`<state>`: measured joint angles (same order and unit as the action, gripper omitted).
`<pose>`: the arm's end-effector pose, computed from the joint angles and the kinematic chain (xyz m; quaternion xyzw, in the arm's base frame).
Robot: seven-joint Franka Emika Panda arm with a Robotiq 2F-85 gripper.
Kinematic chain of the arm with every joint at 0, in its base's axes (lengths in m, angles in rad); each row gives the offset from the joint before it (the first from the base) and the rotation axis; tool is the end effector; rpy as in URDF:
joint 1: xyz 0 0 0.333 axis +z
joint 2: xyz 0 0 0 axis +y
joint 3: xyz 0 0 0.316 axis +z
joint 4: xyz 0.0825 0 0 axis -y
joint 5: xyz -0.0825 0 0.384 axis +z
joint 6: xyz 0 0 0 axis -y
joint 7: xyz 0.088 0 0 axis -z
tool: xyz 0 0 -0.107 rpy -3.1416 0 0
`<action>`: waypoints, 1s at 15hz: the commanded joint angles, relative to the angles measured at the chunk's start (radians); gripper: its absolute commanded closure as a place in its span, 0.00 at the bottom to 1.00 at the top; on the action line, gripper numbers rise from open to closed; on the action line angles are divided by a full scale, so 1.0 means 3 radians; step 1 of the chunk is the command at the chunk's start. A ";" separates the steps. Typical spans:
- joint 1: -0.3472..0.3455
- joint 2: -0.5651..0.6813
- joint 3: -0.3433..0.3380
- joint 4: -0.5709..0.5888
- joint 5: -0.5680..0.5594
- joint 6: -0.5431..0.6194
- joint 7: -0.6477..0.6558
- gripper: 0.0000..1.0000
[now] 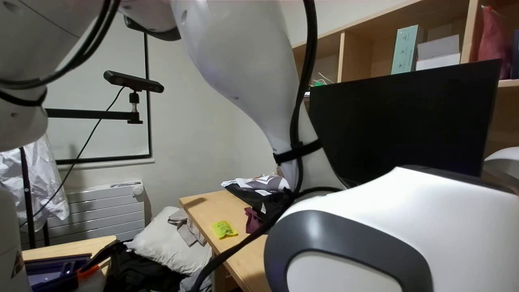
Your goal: Put the plush toy in the drawer
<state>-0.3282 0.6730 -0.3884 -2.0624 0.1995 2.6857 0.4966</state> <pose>0.4317 -0.3906 0.1261 0.7893 -0.6093 -0.0008 0.0754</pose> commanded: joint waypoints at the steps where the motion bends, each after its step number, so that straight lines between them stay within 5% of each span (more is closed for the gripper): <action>1: -0.0095 0.0144 -0.0065 0.0119 0.0102 -0.0065 -0.0011 0.91; 7: -0.0311 0.0253 0.0024 0.0222 0.0180 -0.0240 -0.0124 0.90; 8: -0.0315 0.0254 0.0027 0.0222 0.0191 -0.0242 -0.0113 0.63; 15: -0.0278 0.0136 0.0096 0.0194 0.0291 -0.0164 -0.0118 0.24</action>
<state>-0.4048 0.7392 -0.3765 -1.9992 0.2502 2.6348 0.4947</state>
